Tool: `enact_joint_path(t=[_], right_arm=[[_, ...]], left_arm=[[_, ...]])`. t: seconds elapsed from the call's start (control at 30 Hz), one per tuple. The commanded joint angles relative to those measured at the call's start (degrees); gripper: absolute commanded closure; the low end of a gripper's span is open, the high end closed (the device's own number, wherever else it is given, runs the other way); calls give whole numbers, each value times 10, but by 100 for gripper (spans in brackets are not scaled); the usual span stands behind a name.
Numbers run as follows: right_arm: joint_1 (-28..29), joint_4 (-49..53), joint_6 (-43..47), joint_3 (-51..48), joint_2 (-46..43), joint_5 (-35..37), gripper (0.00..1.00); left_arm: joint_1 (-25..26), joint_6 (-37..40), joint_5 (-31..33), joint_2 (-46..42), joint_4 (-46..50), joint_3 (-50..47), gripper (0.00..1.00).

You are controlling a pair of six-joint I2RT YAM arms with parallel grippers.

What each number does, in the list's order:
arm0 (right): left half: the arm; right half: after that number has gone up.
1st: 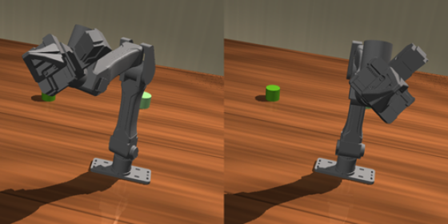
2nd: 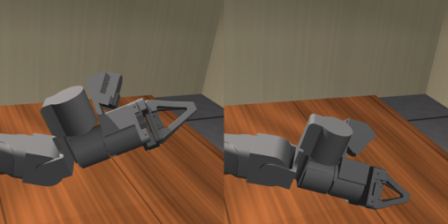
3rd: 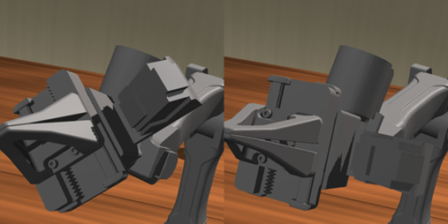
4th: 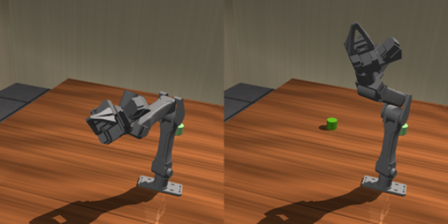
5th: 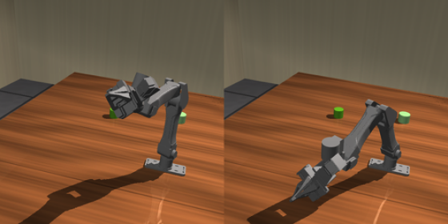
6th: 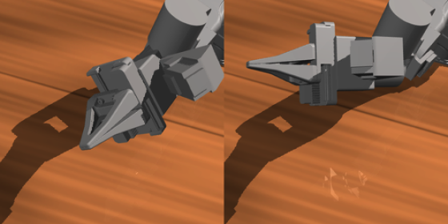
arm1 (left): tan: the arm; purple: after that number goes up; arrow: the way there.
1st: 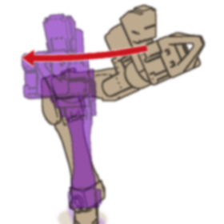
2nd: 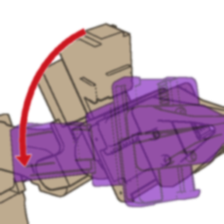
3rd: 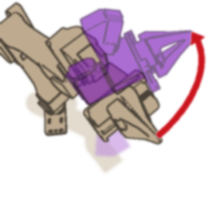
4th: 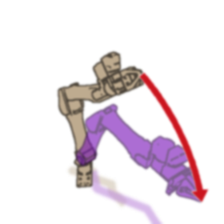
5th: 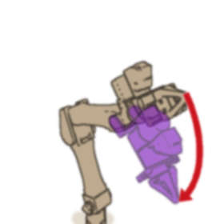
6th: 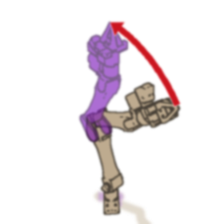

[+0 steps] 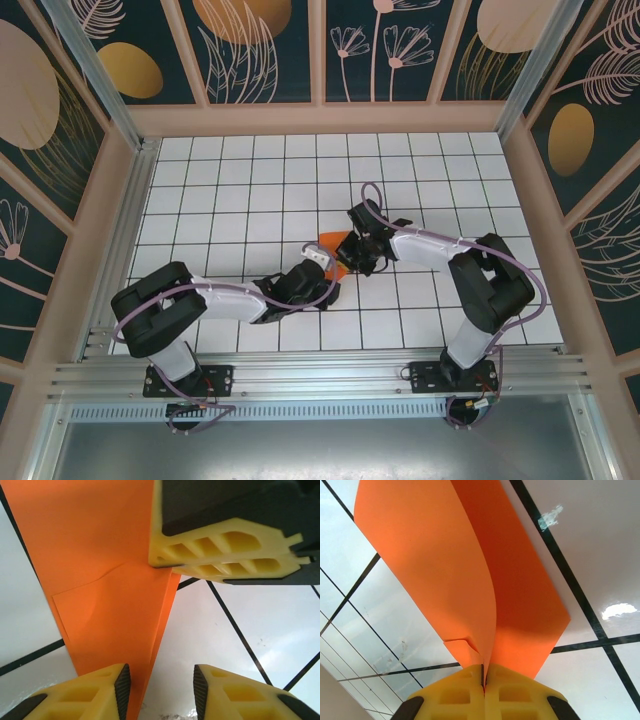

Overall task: Fold a paper plane with a square sheet of paper (pick it up from the middle)
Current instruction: Fourth fold the wing at the center of the table.

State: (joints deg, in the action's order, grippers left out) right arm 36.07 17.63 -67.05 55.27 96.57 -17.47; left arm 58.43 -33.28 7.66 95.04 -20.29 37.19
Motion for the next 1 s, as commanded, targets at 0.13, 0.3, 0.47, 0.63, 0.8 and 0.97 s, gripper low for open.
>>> enact_joint_path(t=[0.13, 0.3, 0.47, 0.63, 0.8, 0.97], right_arm=[[-5, 26, -17, 17, -1, -5, 99], [-7, 27, -19, 17, -1, -10, 99], [-10, 28, -22, 16, -2, -14, 99], [-14, 28, -22, 16, -5, -19, 98], [-17, 27, -15, 17, -9, -23, 88], [-28, 32, 16, 26, -20, -18, 61]], left_arm=[[1, 42, 54, 22, 14, 25, 63], [3, 52, 50, 29, 8, 26, 62], [5, 62, 48, 44, 8, 23, 63], [8, 62, 47, 50, 0, 21, 73], [8, 58, 48, 50, -9, 17, 81], [7, 47, 40, 43, -33, 1, 88]])
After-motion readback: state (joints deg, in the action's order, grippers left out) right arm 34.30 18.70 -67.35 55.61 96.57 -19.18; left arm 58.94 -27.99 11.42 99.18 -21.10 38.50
